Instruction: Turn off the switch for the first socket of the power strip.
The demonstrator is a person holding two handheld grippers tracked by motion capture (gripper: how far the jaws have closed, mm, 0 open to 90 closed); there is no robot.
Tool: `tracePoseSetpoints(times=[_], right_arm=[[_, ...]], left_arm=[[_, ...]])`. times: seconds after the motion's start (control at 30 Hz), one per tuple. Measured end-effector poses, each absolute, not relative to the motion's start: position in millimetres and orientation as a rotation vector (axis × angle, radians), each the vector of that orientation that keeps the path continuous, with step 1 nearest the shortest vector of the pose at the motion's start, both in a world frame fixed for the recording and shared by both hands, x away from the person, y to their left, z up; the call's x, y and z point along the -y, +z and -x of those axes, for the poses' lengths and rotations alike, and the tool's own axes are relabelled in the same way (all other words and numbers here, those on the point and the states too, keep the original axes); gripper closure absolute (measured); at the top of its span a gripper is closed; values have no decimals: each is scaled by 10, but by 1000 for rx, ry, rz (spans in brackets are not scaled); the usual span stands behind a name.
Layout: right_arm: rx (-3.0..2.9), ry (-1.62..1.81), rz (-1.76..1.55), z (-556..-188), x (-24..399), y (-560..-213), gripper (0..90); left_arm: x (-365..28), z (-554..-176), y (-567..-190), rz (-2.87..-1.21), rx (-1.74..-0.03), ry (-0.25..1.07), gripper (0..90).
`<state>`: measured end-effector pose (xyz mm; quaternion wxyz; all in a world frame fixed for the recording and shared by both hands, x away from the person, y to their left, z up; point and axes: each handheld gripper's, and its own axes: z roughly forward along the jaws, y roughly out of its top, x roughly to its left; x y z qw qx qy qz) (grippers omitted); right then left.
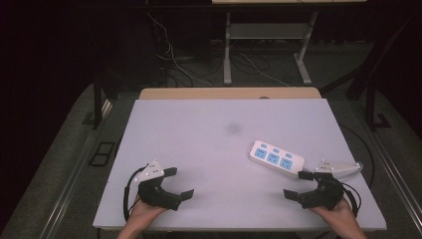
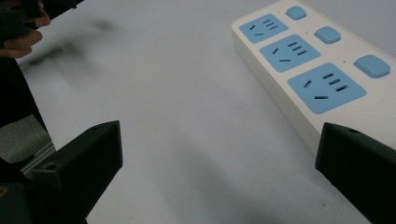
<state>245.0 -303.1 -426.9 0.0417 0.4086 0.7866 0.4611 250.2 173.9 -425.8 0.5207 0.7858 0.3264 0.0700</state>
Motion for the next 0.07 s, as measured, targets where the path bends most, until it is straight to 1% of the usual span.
tracePoseSetpoints(times=[0.07], right_arm=[[-2409,1408,-1246,-2446,3025,-4278,5]], left_arm=[[-1737,-2505,-4260,-1882,-783,168,0]])
